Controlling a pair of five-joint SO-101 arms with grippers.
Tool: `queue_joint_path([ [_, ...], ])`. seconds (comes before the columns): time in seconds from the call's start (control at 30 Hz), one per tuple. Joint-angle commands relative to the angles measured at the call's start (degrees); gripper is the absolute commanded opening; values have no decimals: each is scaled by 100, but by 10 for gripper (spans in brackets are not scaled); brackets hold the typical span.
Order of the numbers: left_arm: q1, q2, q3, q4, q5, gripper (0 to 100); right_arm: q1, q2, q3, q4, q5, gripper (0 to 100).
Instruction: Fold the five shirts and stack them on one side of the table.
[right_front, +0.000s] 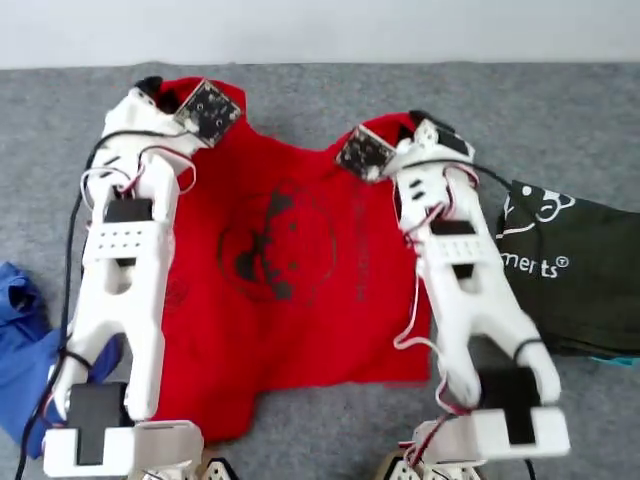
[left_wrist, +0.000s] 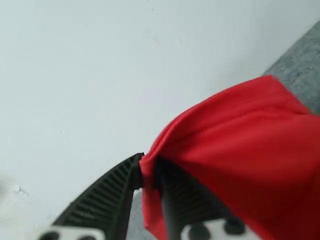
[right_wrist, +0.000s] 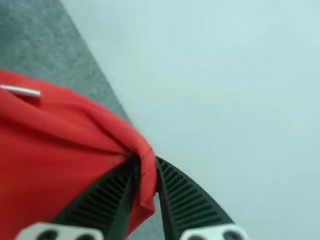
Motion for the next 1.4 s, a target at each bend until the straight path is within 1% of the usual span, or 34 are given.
queue_joint_path([
  [0.0, -18, -35, -514, -167, -352, 13, -57, 418, -949, -145, 35, 10],
  [0.13, -18, -44, -514, -167, -853, 13, -40, 831, -1213, -145, 44, 10],
  [0.23, -26, -53, -514, -158, -862, 13, -40, 866, -1160, -66, 26, 10],
  [0.33, -26, -141, -523, 202, -862, 13, -40, 752, -941, 198, 26, 10],
  [0.4, 0, -378, -488, 668, -870, 13, -57, 532, -765, 549, 26, 10],
  [0.53, 0, -1029, -295, 1855, -870, 13, -48, -75, -413, 1516, 18, 10],
  [0.7, -18, -2066, 374, 3288, -870, 13, -40, -884, -9, 2976, 0, 10],
  [0.87, 26, -3332, 1174, 4659, -870, 13, -31, -1455, 26, 4374, -607, 10],
  [1.0, -9, -4246, 1771, 5424, -870, 13, -22, -1640, 35, 5262, -853, 10],
  [1.1, -9, -4818, 2176, 6048, -870, 13, 101, -1666, 35, 5736, -1011, 10],
  [1.2, -26, -5310, 2519, 6541, -870, 13, 251, -1666, 35, 6264, -1020, 10],
  [1.27, -176, -5591, 2721, 6760, -870, 13, 347, -1666, 35, 6624, -1011, 10],
  [1.37, -554, -5934, 3002, 6866, -870, 13, 505, -1666, 35, 6967, -1002, 10],
])
